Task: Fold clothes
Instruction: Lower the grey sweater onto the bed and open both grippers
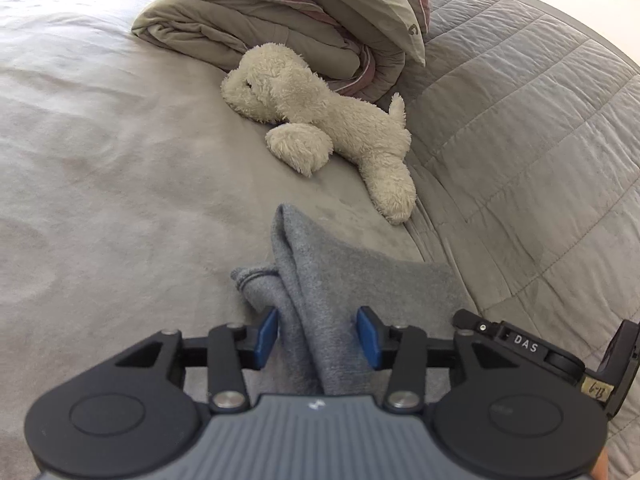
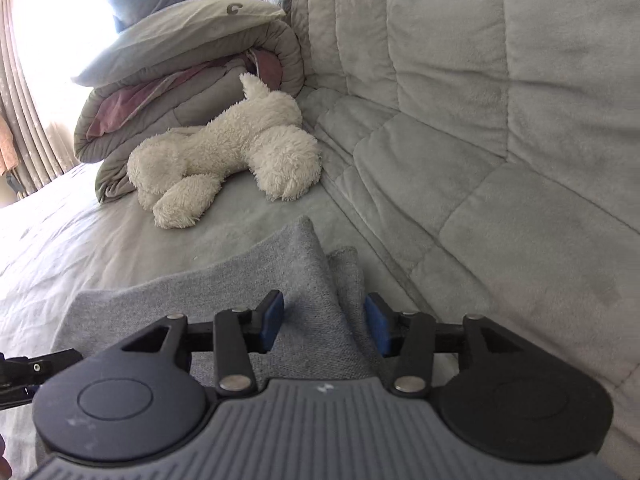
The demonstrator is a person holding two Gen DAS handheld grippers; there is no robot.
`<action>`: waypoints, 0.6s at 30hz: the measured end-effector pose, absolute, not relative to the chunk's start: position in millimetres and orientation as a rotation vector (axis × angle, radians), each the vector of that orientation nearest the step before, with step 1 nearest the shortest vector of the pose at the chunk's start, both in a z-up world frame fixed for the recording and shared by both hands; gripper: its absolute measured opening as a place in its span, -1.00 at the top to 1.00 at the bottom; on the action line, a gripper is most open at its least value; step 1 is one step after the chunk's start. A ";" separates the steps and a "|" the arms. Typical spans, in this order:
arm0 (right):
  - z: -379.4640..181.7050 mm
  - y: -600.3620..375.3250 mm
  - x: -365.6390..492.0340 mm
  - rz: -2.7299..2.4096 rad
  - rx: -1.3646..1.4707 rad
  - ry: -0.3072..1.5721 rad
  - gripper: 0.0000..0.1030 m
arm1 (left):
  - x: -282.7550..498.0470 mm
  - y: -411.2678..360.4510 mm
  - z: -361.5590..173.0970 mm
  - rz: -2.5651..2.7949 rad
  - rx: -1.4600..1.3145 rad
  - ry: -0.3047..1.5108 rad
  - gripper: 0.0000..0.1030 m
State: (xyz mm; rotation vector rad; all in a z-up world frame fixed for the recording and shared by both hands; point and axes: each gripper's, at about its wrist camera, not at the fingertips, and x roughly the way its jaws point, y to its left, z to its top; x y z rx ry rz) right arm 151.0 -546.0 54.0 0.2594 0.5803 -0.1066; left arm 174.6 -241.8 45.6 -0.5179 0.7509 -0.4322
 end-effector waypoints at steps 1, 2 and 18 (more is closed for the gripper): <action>59.2 -543.5 144.5 -0.109 0.248 0.561 0.00 | 171.8 -239.4 52.2 -0.416 -0.502 0.732 0.05; 64.3 -540.4 137.4 -0.110 0.233 0.542 -0.03 | 168.6 -237.1 59.2 -0.403 -0.490 0.712 0.00; 40.3 -496.6 104.2 -0.014 0.204 0.596 -0.05 | 121.5 -301.4 50.6 -0.406 -0.219 0.627 0.51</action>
